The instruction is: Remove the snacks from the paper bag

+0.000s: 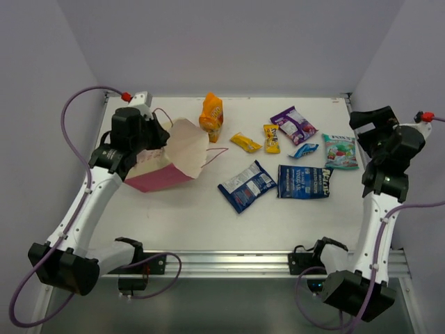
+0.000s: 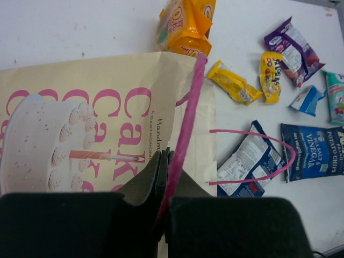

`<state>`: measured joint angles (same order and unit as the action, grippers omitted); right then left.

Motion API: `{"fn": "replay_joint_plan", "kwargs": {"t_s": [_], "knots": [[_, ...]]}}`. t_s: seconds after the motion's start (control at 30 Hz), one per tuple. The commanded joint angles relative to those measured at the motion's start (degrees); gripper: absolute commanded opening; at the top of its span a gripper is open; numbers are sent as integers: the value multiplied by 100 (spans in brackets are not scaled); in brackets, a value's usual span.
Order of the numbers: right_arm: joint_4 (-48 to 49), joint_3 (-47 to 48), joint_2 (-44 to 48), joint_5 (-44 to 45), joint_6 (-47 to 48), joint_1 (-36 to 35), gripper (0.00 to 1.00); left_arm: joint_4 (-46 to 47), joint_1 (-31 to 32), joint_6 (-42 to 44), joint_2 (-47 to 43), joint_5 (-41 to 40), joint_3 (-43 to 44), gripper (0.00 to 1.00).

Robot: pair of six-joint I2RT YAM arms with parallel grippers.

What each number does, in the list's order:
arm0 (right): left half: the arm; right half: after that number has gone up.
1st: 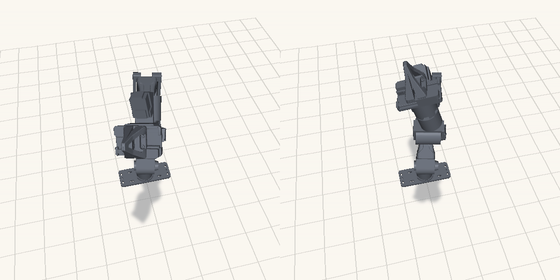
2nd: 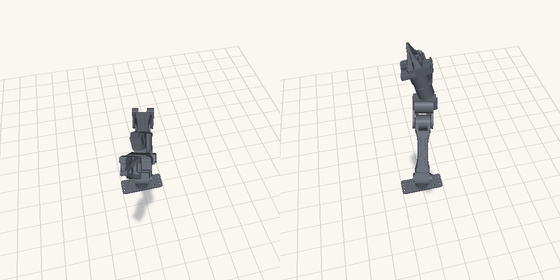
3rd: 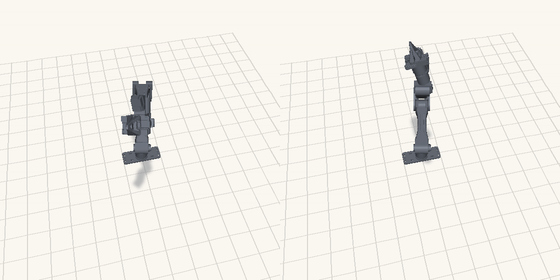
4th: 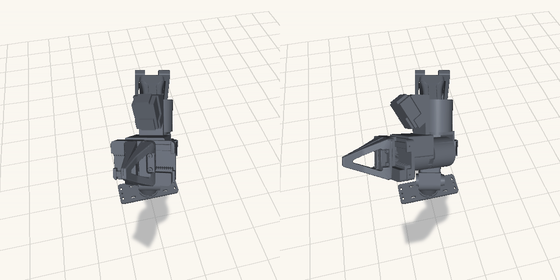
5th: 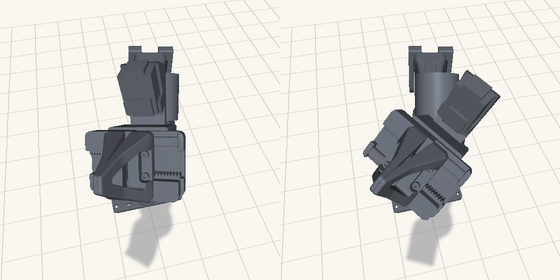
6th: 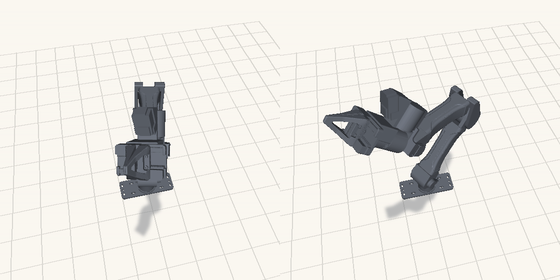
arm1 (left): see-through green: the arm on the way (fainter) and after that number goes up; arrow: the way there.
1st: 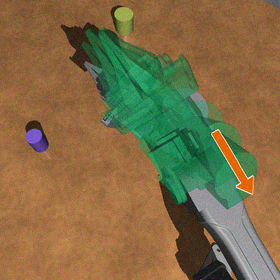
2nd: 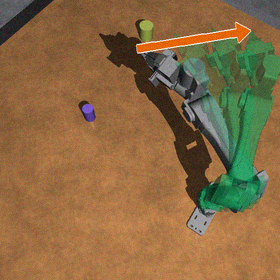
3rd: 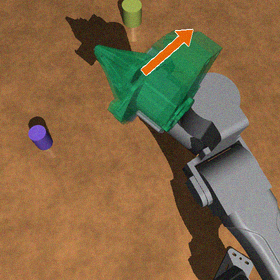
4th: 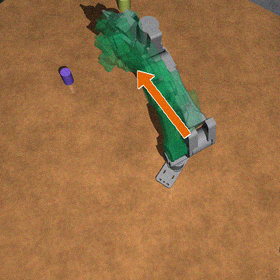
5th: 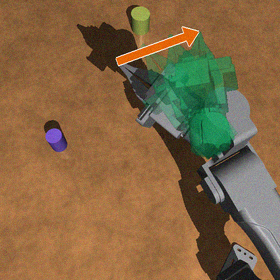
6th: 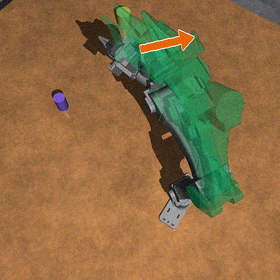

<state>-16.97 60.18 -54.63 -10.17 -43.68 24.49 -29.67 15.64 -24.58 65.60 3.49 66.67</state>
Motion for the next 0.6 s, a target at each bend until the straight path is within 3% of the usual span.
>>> {"fn": "replay_joint_plan", "kwargs": {"t_s": [0.0,0.23,0.37,0.57], "knots": [[0,-24,75,-773,167,-58,91,418,-394,-363,14,801,328,0],[291,-130,40,-1382,281,-216,91,1182,-1115,-1118,399,2276,714,0],[308,-103,14,-1487,378,-243,91,1577,-1693,-1514,672,2533,891,0],[326,-138,-74,-1479,457,-296,91,2210,-2468,-2069,936,2798,136,0]]}}
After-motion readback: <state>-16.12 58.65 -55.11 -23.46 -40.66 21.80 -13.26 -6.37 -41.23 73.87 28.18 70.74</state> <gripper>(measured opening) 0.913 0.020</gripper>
